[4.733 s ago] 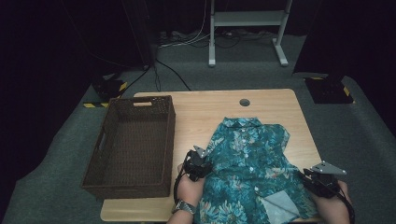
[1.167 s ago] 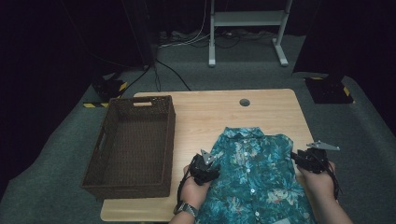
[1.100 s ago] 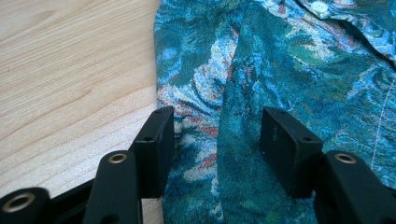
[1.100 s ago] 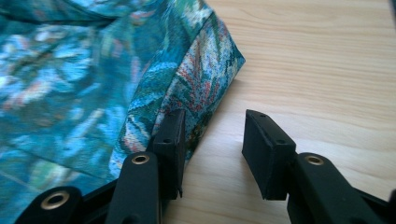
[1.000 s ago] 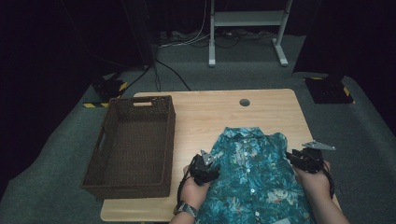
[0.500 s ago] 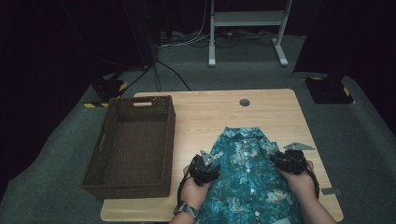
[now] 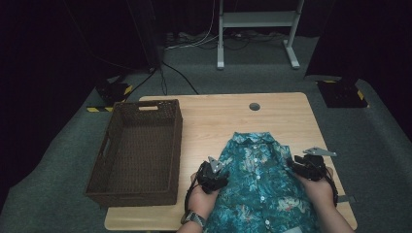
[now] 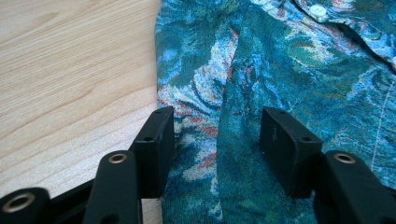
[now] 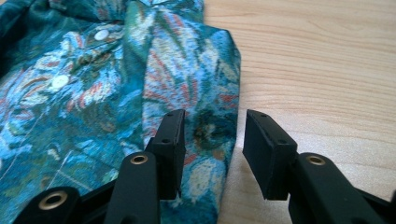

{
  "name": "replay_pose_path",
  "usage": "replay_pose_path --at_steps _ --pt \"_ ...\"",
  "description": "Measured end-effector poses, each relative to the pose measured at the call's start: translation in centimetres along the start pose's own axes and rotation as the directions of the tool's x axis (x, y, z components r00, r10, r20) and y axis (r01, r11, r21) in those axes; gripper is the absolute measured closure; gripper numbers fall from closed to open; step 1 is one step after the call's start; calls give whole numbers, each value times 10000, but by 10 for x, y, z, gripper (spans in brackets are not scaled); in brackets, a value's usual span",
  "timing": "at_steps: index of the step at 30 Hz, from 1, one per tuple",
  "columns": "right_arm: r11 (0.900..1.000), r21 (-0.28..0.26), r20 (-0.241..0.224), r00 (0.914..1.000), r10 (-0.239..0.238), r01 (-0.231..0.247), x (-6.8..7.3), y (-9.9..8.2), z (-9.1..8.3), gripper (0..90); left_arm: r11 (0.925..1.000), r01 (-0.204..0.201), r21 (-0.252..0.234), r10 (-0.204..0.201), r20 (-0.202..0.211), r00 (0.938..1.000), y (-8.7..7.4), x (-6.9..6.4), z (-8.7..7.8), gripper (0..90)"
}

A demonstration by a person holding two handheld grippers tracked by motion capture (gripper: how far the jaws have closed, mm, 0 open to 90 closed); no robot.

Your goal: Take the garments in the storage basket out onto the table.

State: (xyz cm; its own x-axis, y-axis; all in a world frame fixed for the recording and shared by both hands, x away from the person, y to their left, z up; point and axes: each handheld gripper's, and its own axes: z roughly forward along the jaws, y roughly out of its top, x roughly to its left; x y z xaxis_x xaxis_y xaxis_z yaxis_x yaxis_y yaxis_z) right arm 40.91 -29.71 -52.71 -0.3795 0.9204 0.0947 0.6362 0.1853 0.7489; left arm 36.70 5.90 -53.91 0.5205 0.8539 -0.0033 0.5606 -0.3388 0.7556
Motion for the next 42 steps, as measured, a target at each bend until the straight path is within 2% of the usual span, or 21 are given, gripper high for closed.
replay_pose_path --at_steps 3,5,10,13,22,28,33,37,42 --pt "9996 261 -59 9999 -121 123 2 -1 6 580 10000 -1 -1 1 -3 10000 0 0 0 453" --pt "9992 246 0 9995 -303 303 6 -1 8 596 10000 -17 -4 17 0 10000 0 0 0 452" --pt "9976 411 -119 9984 -552 556 12 2 9 785 10000 -19 -19 19 -5 10000 0 0 0 454" --pt "9965 402 100 9973 -732 727 12 1 6 851 10000 -18 -36 18 -6 10000 0 0 0 454" --pt "9972 100 743 9945 -744 739 -5 5 -16 866 10000 -15 -63 15 -7 10000 -1 0 0 455" --pt "9985 -295 1092 9931 -431 466 -21 11 -32 868 10000 -6 -55 6 2 10000 -1 0 0 458" --pt "9962 -661 1433 9886 -471 570 -29 18 -48 867 10000 1 -74 -1 -19 10000 -1 0 0 460" --pt "9927 -1076 1768 9836 -357 554 -36 23 -61 834 10000 24 -76 -24 -36 10000 -1 0 0 463" --pt "9924 -1127 1851 9823 -274 489 -43 23 -68 797 10000 -4 -85 3 -78 10000 -1 0 0 463"
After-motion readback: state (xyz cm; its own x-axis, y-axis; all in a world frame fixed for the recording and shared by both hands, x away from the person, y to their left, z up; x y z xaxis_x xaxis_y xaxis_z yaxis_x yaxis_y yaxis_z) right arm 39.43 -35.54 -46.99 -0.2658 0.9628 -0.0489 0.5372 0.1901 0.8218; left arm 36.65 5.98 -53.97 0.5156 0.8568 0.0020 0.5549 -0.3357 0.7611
